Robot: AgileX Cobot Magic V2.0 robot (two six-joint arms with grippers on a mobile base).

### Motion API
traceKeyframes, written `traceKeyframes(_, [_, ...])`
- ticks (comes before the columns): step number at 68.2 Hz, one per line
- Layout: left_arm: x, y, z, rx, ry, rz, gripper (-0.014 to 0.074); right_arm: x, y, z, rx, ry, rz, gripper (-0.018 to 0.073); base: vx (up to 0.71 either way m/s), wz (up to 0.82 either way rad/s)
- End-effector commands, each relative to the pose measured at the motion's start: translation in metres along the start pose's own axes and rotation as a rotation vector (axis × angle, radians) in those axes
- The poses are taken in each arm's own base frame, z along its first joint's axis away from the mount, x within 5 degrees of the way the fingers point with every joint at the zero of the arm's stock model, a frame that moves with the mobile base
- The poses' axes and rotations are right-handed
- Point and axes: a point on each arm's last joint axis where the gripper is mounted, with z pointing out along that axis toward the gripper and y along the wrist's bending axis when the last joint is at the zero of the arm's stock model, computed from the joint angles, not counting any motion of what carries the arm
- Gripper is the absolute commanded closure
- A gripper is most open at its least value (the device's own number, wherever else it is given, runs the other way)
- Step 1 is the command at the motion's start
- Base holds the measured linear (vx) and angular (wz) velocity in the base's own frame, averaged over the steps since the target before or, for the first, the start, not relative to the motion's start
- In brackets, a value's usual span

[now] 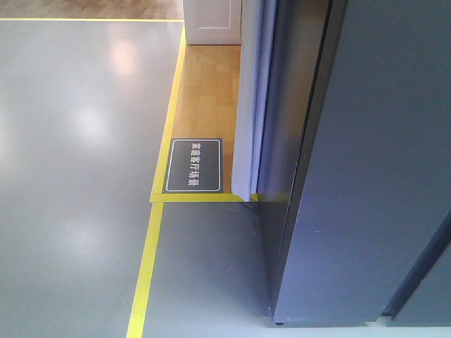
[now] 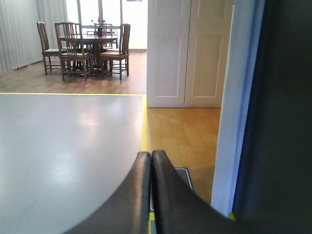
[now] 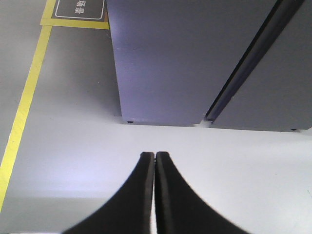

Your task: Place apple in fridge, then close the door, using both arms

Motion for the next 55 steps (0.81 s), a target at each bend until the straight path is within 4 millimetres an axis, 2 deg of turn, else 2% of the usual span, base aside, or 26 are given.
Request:
traceKeyframes(1, [0.0025, 0.0003, -0.0002, 0.004, -0.056, -0.007, 0.0602, -0.0092, -0.0009, -0.004, 0.006, -0.06, -0.003, 0.0561, 0.0, 0.0])
traceKeyframes(55, [0.0022, 0.0002, -0.0002, 0.004, -0.057, -0.007, 0.0602, -0.0092, -0.0009, -0.004, 0.006, -0.06, -0.003, 0.0561, 0.0, 0.0])
